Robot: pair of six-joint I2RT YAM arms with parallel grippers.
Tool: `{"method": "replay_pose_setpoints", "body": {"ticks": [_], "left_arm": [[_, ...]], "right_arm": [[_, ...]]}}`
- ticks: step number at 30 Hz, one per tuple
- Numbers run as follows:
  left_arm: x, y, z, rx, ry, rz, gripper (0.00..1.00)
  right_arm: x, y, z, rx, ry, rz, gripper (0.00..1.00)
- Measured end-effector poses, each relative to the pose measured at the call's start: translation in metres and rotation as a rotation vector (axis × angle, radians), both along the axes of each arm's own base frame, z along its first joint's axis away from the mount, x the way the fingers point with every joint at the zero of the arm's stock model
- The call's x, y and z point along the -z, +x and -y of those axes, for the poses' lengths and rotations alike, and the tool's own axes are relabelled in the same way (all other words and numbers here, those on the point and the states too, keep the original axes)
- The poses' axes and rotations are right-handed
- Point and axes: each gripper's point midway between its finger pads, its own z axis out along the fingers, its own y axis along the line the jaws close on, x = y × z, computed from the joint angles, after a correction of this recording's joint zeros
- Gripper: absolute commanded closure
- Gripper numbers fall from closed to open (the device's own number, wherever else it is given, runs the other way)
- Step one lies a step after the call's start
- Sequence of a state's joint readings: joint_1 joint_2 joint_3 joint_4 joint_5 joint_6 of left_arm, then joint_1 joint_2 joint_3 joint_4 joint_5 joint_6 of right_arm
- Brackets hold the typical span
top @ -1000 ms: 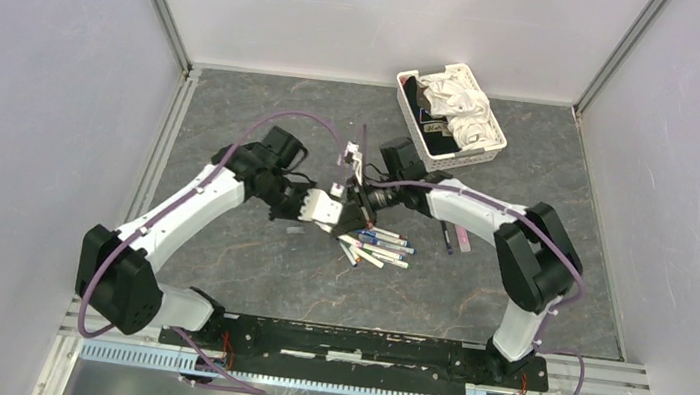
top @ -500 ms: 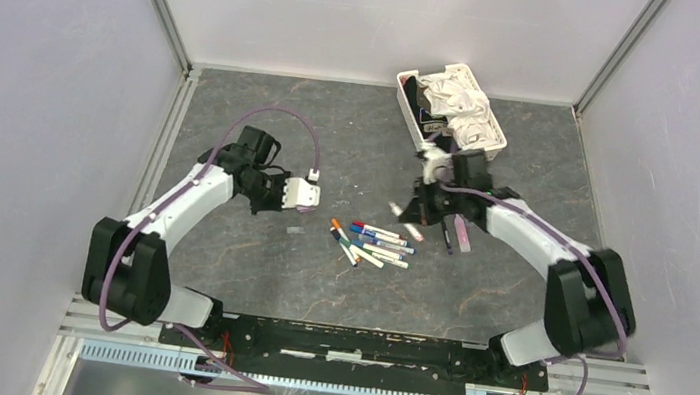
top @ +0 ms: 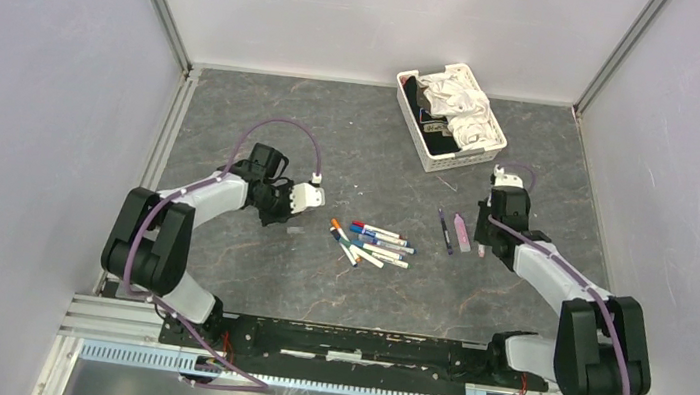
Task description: Open the pen caps
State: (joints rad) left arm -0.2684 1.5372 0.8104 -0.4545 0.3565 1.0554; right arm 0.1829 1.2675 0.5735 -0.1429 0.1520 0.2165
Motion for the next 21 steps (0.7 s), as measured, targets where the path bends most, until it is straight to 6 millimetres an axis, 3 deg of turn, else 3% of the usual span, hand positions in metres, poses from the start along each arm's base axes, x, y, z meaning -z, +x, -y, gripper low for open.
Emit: {"method": "replay_pose_setpoints", "body": {"ticks": [3,9,14,17,18,19,21], "left_arm": [[0.001,0.001,0.003,-0.017,-0.014,-0.006,0.61],[-0.002,-0.002,0.012,-0.033,-0.059,-0.036,0.56],[-0.013,-0.001,0.019,-0.040,-0.093,-0.053,0.45],[-0.027,0.005,0.022,-0.069,-0.110,-0.063,0.39],[-0.033,0.008,0.023,-0.080,-0.115,-0.062,0.27],[-0.040,0.013,0.025,-0.090,-0.123,-0.051,0.23],[-0.056,0.024,0.026,-0.126,-0.133,-0.026,0.22]], "right_arm": [[0.003,0.007,0.014,0.056,-0.043,0.013,1.00],[0.021,0.010,0.026,0.097,-0.087,-0.023,1.00],[0.024,0.011,0.028,0.104,-0.101,-0.026,0.91],[0.025,0.011,0.028,0.103,-0.100,-0.026,0.85],[0.025,0.011,0.028,0.103,-0.099,-0.025,0.83],[0.024,0.012,0.028,0.102,-0.097,-0.025,0.81],[0.024,0.013,0.027,0.100,-0.096,-0.026,0.78]]}}
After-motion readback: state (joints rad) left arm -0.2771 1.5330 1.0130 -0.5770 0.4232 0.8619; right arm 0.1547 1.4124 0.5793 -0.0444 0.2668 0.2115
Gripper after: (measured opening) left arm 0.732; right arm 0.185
